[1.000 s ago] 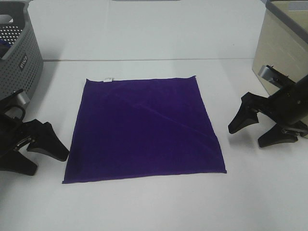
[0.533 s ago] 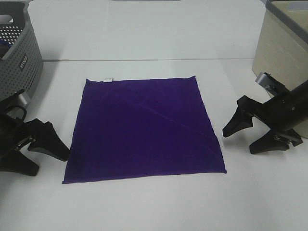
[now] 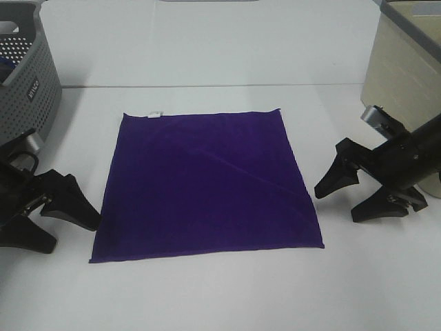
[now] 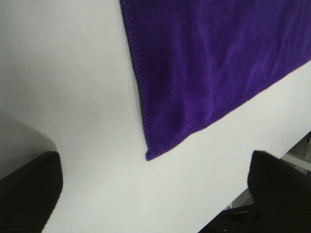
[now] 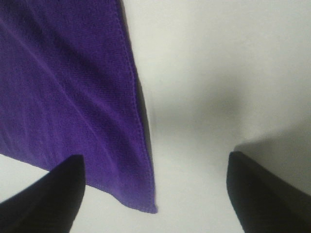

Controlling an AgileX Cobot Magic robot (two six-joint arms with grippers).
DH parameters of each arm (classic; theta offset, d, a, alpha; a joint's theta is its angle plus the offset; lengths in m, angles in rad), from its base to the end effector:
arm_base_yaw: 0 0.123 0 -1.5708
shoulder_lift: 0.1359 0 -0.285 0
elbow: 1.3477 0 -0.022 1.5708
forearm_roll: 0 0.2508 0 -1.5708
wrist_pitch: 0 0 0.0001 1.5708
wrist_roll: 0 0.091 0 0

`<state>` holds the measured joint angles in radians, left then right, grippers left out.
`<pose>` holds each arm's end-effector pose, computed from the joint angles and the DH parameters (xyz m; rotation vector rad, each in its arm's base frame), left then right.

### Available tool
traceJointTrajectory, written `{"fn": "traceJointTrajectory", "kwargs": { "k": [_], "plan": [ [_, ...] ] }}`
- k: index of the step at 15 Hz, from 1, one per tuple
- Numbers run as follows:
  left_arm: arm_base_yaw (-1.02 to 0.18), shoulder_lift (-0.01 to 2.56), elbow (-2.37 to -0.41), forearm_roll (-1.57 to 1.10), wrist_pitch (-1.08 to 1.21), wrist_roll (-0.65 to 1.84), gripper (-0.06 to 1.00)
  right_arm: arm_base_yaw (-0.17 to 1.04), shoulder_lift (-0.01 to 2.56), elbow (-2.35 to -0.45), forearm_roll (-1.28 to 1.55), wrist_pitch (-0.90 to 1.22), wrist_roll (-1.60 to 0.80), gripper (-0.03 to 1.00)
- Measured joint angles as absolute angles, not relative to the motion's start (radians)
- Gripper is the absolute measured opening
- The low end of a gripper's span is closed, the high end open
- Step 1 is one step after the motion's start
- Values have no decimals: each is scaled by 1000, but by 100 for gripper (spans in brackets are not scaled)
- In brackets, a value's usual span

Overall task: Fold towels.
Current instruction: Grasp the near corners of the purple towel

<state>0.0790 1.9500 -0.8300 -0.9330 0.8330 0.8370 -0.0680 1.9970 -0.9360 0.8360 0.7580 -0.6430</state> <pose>0.2881 -0.0315 0.0939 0.0107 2.9678 -0.9796 0.3159 0.0251 0.0909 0.1396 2.9888 0.8195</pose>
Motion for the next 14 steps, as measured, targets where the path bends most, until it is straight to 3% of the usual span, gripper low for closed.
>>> {"fn": "traceJointTrajectory", "kwargs": {
  "k": [5,11,14],
  "plan": [
    [43,1950,-830,-928,824,779,92,67,2023,-946,840,752,-631,78],
    [-189,2022,-993,-824,815,527,86,76,2062,-953,874,805,-607,72],
    [-283,2077,-1098,-755,840,369,79,150,2108,-1009,844,869,-536,66]
  ]
}}
